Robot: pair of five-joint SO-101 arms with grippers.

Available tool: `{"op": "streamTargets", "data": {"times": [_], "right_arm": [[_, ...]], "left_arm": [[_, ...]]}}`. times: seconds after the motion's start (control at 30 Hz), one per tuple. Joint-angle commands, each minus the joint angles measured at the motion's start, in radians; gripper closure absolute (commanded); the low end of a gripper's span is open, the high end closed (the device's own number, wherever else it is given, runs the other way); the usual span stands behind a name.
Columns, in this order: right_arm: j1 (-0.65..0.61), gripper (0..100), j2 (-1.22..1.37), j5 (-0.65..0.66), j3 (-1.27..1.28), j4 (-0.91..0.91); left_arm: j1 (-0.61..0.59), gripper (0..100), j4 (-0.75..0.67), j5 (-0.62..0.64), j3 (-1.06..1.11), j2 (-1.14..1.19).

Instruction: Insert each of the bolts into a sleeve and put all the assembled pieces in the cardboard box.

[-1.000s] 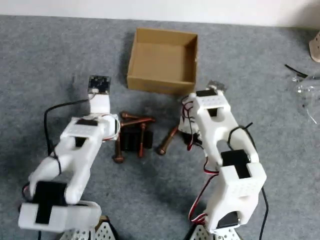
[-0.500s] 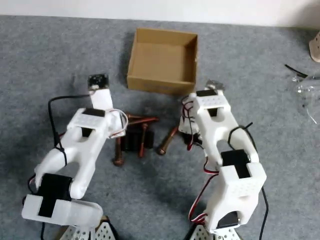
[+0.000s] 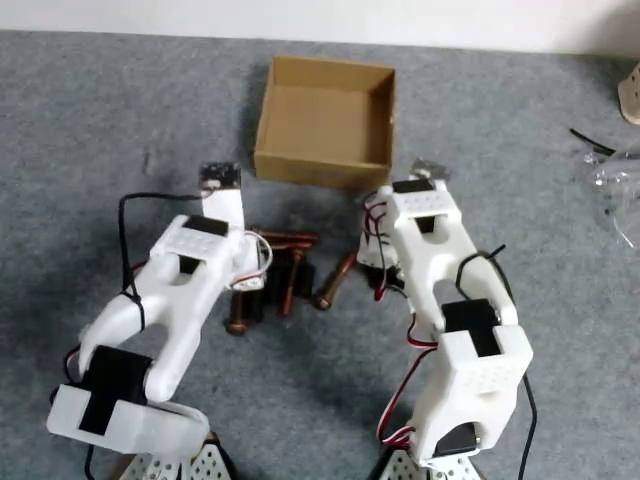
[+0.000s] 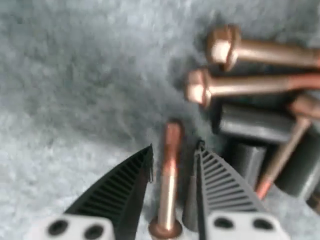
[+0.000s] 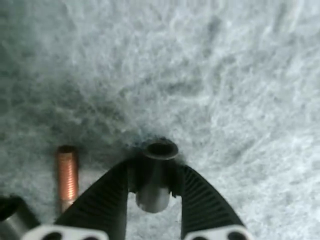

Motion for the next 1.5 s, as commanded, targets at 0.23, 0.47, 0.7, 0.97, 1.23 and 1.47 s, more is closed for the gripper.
{"op": "streamTargets", "data": {"times": [0.23, 0.47, 0.7, 0.97, 1.23, 1.47], "right_arm": [[0.019, 99.5, 0.008, 0.02, -0.047, -0.082], [0.019, 99.5, 0.008, 0.021, -0.047, -0.082], [0.019, 99.5, 0.008, 0.023, -0.047, -0.082], [0.019, 99.5, 0.008, 0.023, -0.047, -0.082], [0.019, 99.5, 0.008, 0.023, -0.047, -0.082], [0.019, 99.5, 0.008, 0.023, -0.047, -0.082]], "left_arm": [[0.053, 86, 0.095, 0.002, -0.002, -0.012], [0.013, 86, 0.091, 0.0, 0.035, -0.012], [-0.041, 86, 0.089, 0.0, 0.031, -0.012], [-0.058, 86, 0.097, 0.0, 0.019, 0.048], [-0.056, 86, 0.281, 0.0, -0.142, 0.197], [-0.058, 100, 0.347, -0.002, -0.254, 0.308]]}}
